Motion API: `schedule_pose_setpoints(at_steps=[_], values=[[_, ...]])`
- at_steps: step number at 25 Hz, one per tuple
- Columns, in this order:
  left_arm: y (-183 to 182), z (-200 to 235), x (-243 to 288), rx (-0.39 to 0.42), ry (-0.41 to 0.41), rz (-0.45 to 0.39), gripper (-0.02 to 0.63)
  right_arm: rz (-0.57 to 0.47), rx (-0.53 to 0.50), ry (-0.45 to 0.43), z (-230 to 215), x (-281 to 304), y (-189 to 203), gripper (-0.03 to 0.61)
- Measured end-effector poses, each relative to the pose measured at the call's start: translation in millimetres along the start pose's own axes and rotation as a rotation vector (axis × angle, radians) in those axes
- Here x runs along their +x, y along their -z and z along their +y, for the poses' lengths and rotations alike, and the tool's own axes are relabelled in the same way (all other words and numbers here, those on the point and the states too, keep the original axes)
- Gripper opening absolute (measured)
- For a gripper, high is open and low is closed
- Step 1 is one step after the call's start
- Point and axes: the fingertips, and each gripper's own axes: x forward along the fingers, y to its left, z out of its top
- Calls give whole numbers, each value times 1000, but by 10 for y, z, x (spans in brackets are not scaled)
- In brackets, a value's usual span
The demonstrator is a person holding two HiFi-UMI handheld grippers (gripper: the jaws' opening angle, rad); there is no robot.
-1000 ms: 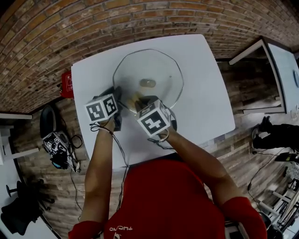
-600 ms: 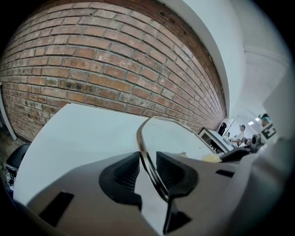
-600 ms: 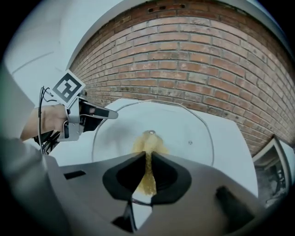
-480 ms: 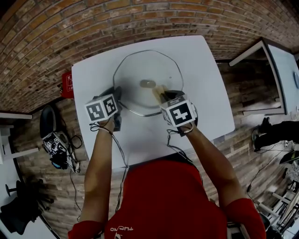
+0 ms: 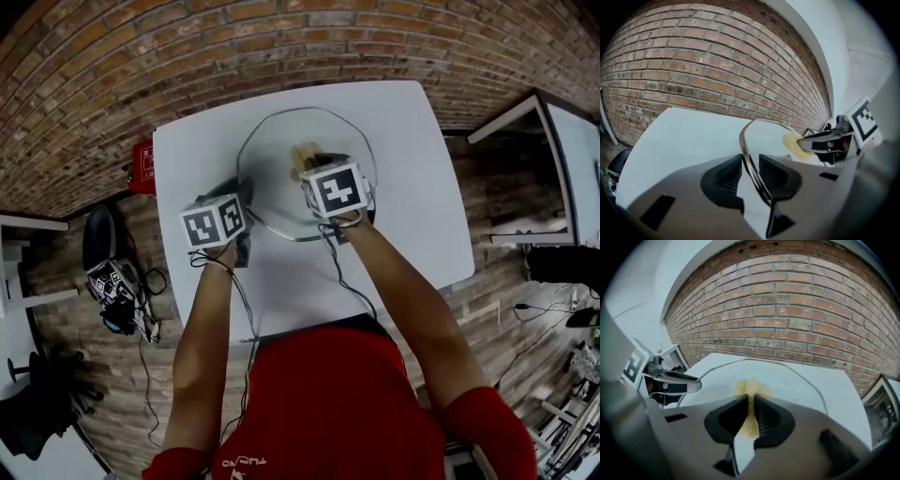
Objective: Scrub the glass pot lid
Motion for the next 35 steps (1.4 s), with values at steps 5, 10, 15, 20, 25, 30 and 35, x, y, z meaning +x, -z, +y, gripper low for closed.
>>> schedule_pose_setpoints(at_steps=[5, 10, 15, 20, 25, 30, 35], values=[[-7, 0, 5, 15, -5, 9, 121, 42, -18, 4, 42, 170, 8, 52], [-30, 18, -1, 48, -3, -14, 123, 29, -35, -8, 99, 218, 11, 54], [-128, 22, -130, 88, -19, -88, 155, -53, -35, -21, 28, 44, -74, 130], [-458, -132, -533, 146, -30, -278, 156, -312, -94, -62, 63, -423, -323, 129], [-862, -669, -996, 267, 35, -486, 137, -574, -170, -138, 249, -1012, -629, 100], [-1068, -1220, -1288, 387, 47, -594, 51, -717, -171, -182, 394, -1470, -827, 44], [-1086, -1598, -1426, 431, 108, -625, 25, -800, -189, -238, 532, -1793, -899, 34]])
